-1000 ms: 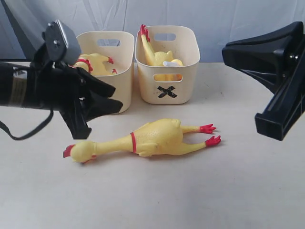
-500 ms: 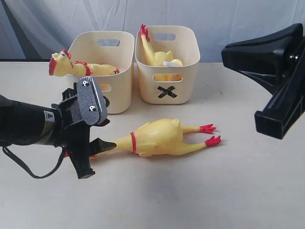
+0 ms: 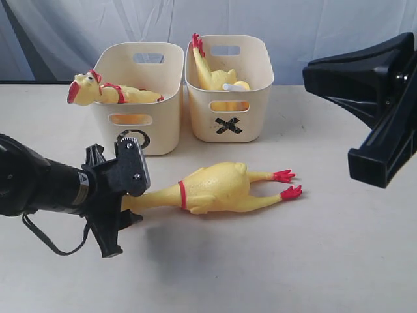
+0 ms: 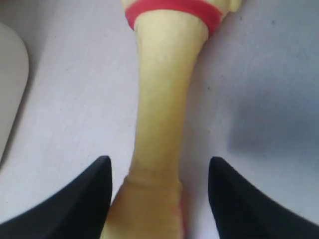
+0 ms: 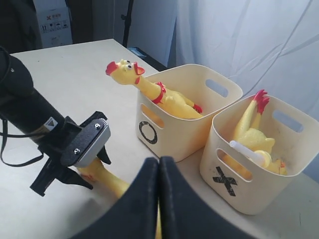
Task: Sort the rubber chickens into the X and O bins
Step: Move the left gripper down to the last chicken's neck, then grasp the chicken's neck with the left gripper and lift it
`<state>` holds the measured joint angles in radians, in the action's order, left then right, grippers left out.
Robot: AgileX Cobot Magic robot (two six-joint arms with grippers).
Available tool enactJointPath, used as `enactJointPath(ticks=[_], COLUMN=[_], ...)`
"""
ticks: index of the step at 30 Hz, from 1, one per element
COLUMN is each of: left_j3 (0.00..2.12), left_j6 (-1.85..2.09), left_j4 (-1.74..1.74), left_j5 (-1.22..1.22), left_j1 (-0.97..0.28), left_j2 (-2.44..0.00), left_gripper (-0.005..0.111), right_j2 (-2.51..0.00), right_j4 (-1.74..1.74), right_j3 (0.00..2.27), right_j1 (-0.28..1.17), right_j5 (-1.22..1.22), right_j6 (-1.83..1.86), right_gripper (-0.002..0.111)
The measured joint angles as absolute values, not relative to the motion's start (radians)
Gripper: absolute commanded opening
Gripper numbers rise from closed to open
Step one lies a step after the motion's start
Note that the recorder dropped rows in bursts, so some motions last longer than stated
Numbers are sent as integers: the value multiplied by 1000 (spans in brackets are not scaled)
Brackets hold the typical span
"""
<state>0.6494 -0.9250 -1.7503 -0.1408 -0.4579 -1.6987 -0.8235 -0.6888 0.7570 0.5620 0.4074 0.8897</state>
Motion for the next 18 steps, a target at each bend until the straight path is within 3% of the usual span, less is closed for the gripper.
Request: enactJointPath(ticks=[14,16,18], left_j3=[686,697,699], left_j6=[-878,-878,-878], left_j4=[-1749,-1749,-1749], left_j5=[-101,-105,-107], left_j1=[-458,-458,-458], left_j2=[-1786,-1797,-1798], left_gripper=[53,47,30], right_j2=[-824,-824,-824], right_j4=[-705,-705,-705], right_j3=[757,757,757], right_j1=[562,562,562], right_j5=[409,409,409], right_j6=[882,882,882], right_gripper=[0,0,0])
